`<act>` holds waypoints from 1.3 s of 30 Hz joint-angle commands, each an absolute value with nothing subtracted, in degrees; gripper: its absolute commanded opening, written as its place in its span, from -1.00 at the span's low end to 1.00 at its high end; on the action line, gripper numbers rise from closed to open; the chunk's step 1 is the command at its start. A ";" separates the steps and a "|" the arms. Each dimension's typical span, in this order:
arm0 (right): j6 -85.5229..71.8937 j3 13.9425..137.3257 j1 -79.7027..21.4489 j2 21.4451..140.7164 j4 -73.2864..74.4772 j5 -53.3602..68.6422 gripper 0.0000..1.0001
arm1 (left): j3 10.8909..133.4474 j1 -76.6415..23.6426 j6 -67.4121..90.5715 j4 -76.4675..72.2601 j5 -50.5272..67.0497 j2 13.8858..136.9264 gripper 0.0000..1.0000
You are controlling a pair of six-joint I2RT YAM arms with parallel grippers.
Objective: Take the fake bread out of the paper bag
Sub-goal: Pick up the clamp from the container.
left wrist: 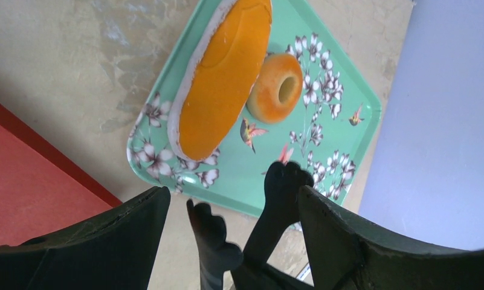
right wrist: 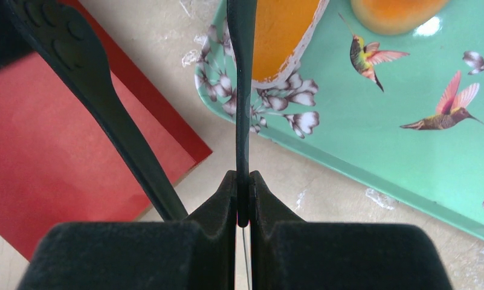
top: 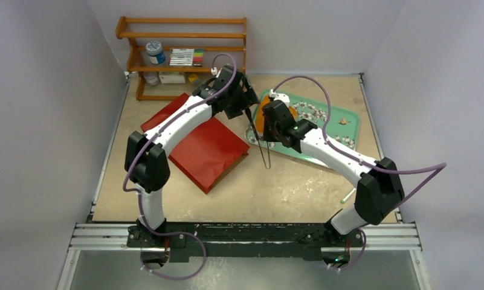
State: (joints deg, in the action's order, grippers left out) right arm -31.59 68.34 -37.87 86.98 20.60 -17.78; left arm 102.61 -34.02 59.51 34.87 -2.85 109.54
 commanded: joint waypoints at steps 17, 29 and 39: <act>-30.82 72.44 -37.05 87.78 20.99 -22.35 -0.97 | 90.11 -33.81 60.05 32.62 -1.76 100.65 -0.63; -29.18 68.82 -28.43 85.41 19.91 -20.93 -1.00 | 76.01 -25.20 58.92 33.07 -2.20 86.72 -1.00; -27.61 68.44 -26.51 84.77 20.38 -20.64 -1.00 | 72.95 -21.89 54.54 39.88 -6.61 78.82 -1.00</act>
